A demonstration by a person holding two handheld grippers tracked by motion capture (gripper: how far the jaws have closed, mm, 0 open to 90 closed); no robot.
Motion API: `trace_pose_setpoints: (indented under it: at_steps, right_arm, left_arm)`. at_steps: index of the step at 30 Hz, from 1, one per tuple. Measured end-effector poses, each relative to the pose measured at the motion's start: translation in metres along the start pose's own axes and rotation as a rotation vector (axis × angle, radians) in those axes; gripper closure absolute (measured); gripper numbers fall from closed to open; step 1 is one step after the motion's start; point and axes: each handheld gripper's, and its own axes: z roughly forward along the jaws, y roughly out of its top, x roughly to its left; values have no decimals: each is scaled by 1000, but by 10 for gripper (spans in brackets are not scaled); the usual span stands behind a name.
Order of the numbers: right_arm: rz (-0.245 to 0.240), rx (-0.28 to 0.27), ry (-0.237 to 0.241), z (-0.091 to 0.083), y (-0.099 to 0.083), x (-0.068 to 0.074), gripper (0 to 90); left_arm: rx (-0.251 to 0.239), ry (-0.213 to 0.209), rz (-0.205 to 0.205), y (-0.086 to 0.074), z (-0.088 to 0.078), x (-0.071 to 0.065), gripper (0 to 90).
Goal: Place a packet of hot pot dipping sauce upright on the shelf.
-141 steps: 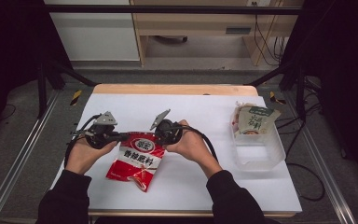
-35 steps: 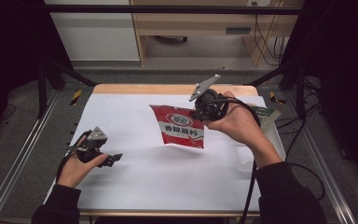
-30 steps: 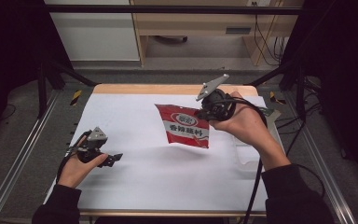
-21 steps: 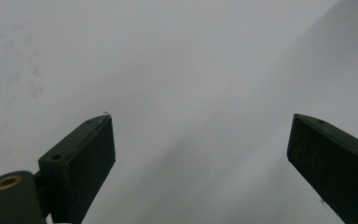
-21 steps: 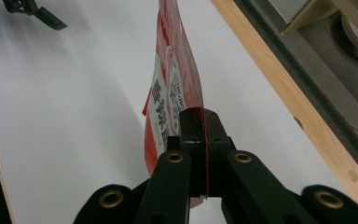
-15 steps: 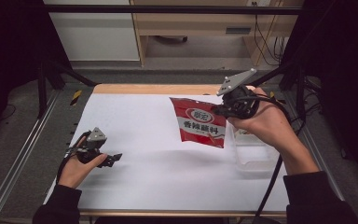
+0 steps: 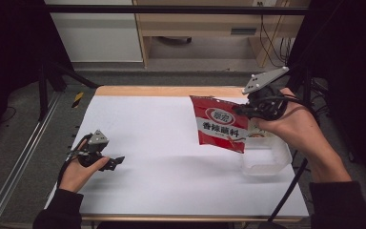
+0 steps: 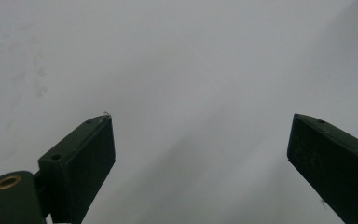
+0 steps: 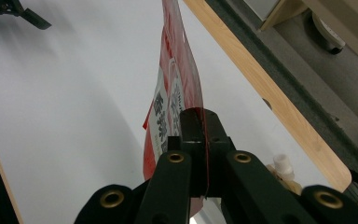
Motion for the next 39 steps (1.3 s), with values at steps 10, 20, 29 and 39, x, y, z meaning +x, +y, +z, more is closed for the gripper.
trace_pose_setpoints:
  at_steps: [10, 20, 29, 39]
  right_arm:
    - [21, 15, -23, -10, -19, -10, 900]
    - [82, 13, -56, -26, -46, -29, 900]
    - [138, 7, -96, -46, -69, -43, 900]
    - [173, 19, -128, -60, -90, -52, 900]
  left_arm:
    - [0, 5, -3, -1, -1, 1, 78]
    - [2, 8, -5, -2, -1, 3, 77]
    - [1, 7, -12, -3, -2, 4, 78]
    - [2, 11, -13, -3, -2, 4, 77]
